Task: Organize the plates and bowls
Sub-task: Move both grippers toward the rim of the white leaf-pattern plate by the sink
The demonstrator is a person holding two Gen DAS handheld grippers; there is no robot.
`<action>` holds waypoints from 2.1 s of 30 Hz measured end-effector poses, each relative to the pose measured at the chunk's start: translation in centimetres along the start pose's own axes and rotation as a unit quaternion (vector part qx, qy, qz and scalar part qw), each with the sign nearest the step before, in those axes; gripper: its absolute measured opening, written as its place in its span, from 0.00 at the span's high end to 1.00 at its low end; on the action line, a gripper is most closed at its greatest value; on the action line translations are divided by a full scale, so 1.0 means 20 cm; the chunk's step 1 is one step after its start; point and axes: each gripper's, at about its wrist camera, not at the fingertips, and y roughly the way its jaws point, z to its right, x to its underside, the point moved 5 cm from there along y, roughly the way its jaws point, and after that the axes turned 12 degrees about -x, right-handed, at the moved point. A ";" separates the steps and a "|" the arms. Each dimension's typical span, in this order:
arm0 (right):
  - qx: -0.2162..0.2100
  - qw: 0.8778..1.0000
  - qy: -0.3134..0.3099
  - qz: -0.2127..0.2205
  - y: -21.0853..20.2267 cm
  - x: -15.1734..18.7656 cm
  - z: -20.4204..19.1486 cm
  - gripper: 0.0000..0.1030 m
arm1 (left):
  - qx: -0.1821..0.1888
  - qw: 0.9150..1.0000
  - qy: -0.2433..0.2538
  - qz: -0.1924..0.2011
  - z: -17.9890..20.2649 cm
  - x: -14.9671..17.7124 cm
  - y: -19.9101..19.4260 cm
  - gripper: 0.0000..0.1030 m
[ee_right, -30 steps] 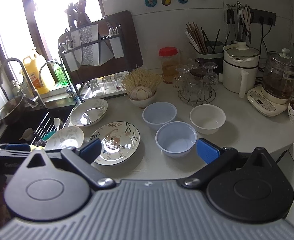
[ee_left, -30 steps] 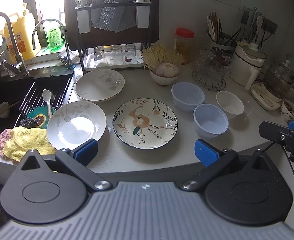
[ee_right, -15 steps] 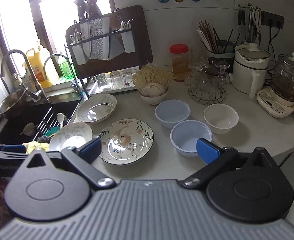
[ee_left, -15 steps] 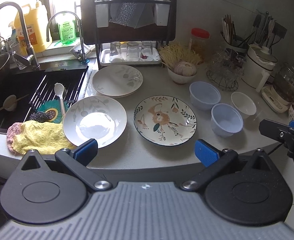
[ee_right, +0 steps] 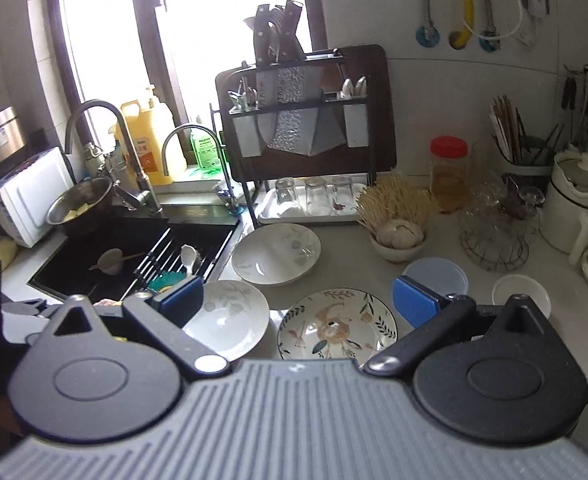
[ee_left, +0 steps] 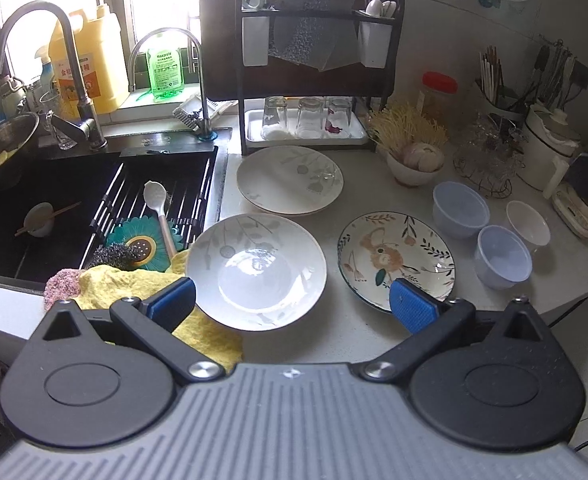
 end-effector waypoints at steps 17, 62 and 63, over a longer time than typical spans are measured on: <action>0.032 0.993 0.083 -0.080 0.22 -0.06 -0.06 0.01 | -0.025 0.999 -0.011 -0.023 -0.40 -0.09 0.36 0.00; -0.021 0.956 0.260 -0.130 0.73 0.47 0.18 0.31 | 0.037 0.998 -0.049 -0.033 -0.48 -0.11 0.69 0.00; -0.020 0.954 0.268 -0.132 0.74 0.50 0.17 0.34 | 0.044 0.997 -0.046 -0.036 -0.50 -0.13 0.72 0.00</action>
